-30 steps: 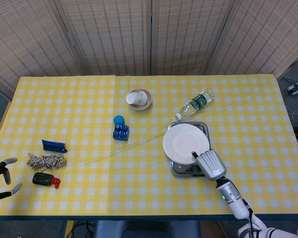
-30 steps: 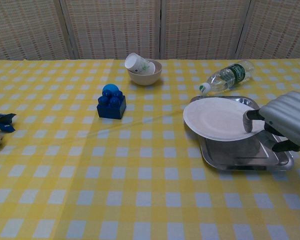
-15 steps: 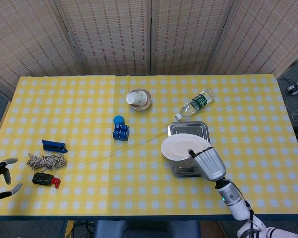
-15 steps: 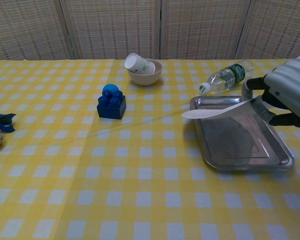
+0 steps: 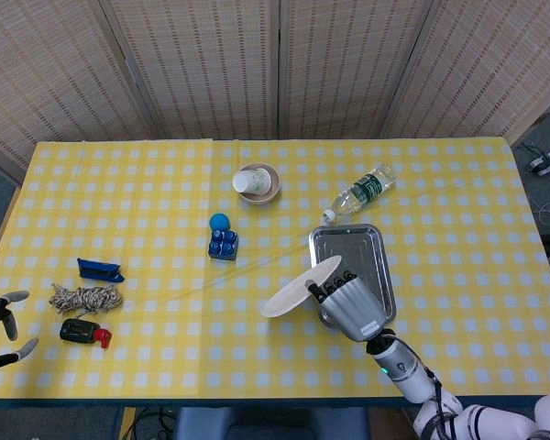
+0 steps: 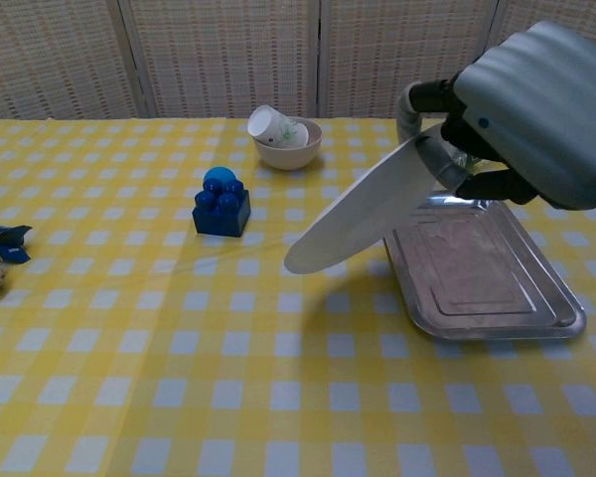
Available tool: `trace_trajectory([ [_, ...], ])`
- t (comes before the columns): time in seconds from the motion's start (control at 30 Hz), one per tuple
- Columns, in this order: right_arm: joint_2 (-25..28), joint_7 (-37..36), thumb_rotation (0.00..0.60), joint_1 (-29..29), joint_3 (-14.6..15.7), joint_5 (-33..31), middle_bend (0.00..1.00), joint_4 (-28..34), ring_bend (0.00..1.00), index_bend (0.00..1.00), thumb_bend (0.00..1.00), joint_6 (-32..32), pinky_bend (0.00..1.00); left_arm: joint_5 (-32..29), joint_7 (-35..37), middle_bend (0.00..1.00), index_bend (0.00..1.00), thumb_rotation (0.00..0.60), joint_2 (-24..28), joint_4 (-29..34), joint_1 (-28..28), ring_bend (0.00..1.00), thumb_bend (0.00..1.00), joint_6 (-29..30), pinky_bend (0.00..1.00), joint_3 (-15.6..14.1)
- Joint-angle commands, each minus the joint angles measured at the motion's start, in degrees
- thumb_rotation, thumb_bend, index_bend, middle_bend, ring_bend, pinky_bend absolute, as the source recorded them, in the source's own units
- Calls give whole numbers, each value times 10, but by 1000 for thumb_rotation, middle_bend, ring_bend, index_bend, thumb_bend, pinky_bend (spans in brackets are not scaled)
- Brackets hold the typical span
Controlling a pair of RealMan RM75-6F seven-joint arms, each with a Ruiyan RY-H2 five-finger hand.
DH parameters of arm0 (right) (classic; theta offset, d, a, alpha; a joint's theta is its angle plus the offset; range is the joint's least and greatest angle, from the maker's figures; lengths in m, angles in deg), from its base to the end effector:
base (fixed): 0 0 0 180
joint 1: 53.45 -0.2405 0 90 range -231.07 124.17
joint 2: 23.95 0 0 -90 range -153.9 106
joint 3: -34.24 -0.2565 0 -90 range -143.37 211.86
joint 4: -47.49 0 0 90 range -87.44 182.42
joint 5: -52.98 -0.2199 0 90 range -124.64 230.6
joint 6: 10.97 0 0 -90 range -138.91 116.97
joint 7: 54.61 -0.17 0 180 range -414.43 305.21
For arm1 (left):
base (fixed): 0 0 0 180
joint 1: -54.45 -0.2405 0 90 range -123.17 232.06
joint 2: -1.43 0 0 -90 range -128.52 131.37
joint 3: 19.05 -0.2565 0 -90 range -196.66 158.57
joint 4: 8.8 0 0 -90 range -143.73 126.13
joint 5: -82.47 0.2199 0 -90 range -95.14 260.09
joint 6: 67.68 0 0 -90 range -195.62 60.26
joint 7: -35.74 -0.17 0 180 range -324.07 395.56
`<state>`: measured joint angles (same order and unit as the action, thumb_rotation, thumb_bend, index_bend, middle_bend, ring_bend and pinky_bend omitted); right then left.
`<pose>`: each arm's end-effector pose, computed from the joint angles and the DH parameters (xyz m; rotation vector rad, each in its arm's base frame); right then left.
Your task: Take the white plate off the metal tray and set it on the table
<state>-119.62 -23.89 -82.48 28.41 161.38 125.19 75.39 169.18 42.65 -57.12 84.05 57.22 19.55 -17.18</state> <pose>-0.1121 -0.2729 -0.0027 1.7371 -0.0752 1.3028 -0.3247 0.1928 0.1835 -1.3484 -0.9255 -0.9262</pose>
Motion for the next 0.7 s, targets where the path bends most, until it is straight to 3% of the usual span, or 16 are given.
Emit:
trace_trajectory([
  [0.03,-18,5,600,-22,-11,15,1000,3,1000,592,514,-11,1000,-1,2,660,345,600,1,-1,0,424,157,-1,496,1],
  [0.23,-59,-9,600,-65,-30,37,1000,-25,1000,597,517,-18,1000,-4,5,660,345,600,2,-2,0,424,157,-2,496,2],
  [0.4,-82,-8,600,-78,-36,16,1000,-46,1000,594,492,-44,1000,-12,12,660,355,600,4,-1,-1,424,157,-3,497,5],
  [0.7,-87,-43,600,-82,-31,-16,1000,-74,1000,527,336,-58,1000,-33,-5,660,385,600,13,5,-2,422,157,-14,498,7],
])
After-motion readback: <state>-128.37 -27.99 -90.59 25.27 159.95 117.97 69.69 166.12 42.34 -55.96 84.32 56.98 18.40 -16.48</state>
